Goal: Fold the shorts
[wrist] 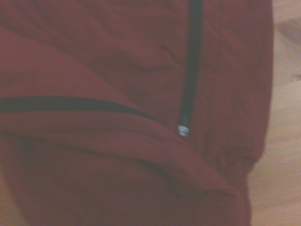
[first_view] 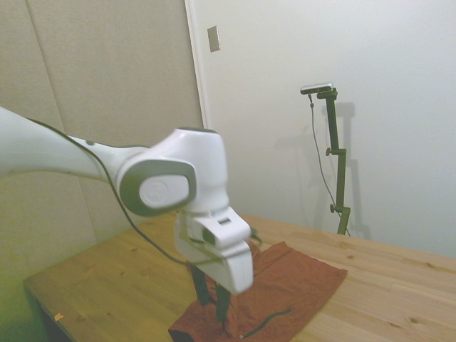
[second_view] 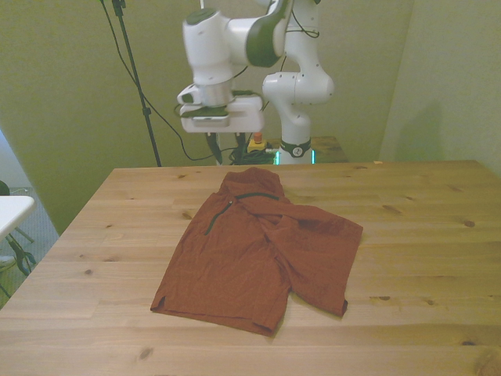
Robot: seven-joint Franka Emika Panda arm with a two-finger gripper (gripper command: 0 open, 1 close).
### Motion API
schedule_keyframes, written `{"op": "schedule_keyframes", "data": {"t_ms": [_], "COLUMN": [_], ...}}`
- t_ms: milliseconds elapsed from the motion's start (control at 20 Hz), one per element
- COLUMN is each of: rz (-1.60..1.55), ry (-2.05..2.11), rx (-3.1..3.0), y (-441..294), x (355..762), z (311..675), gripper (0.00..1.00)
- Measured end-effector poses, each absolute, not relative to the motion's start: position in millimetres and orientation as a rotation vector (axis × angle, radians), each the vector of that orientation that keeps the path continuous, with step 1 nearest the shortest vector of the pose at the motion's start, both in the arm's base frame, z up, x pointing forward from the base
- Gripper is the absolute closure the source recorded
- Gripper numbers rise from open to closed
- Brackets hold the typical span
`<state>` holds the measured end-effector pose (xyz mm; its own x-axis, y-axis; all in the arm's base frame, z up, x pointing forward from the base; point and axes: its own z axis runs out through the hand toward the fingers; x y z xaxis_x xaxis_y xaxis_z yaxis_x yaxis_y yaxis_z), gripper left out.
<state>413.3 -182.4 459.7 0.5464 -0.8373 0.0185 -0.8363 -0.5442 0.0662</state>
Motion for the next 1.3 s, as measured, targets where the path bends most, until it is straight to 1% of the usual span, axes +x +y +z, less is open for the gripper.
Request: {"op": "schedule_keyframes", "data": {"t_ms": [100,200,400,500,800,950,1100,1300], "rz": [0.044,0.118,0.242,0.296,0.547,0.695,0.702,0.706], "ry": [-1.329,-1.188,-0.903,-0.771,-0.408,-0.298,-0.276,-0.255], "rx": [2.674,2.644,2.57,2.527,2.39,2.33,2.325,2.332], "y": [-122,-74,-28,-13,52,66,71,81], "x": [429,447,478,488,497,503,502,499], "z": [455,435,388,372,358,348,334,330], "gripper": [0.0,0.0,0.0,0.0,0.0,0.0,0.0,0.0]}}
